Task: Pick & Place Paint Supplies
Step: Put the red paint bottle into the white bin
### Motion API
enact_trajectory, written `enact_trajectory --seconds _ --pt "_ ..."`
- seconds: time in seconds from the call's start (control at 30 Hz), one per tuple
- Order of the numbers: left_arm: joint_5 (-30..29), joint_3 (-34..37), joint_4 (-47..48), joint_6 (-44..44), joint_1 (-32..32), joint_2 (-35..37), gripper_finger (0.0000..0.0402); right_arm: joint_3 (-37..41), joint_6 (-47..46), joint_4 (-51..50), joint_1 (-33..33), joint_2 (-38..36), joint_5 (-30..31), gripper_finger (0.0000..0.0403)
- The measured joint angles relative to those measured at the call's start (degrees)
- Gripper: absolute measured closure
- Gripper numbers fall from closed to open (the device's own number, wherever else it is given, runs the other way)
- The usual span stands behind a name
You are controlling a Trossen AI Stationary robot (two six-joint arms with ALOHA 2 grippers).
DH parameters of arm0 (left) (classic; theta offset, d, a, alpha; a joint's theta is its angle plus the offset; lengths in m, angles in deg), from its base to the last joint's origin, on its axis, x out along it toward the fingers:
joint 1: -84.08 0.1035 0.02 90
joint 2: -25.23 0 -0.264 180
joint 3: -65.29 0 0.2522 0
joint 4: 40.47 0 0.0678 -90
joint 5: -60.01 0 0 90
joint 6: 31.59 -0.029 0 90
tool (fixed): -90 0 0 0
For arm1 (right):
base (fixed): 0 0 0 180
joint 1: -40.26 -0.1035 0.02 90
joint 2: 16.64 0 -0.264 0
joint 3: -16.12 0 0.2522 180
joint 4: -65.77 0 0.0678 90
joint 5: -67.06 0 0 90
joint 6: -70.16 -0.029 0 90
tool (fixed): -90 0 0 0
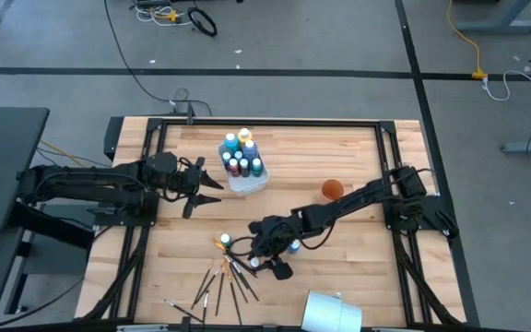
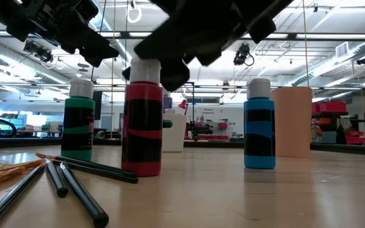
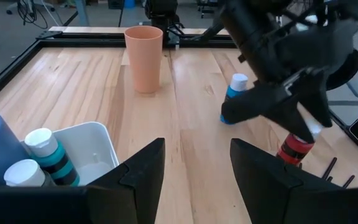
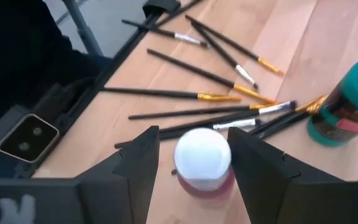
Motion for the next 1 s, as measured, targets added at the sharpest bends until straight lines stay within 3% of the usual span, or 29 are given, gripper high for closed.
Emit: enact_trajectory --seconds 0.23,0.5,0.87,1.0 --pt "0.0 0.0 0.0 -0.1 0.0 0.0 0.0210 0.0 1.7 0.6 0.1 0.3 0.3 0.0214" --pt "0.0 0.0 0.0 -0.1 0.0 0.0 0.0210 0.0 2.3 0.6 0.3 0.3 0.4 0.0289" --pt "0.0 0.0 0.0 -0.1 0.0 0.0 0.0210 0.0 5.3 2.7 1.4 -3.8 -1.9 0.0276" --pt "0.0 0.0 0.0 -1.3 0.0 0.0 0.0210 0.0 8.7 0.5 3.7 -7.8 1.9 0.0288"
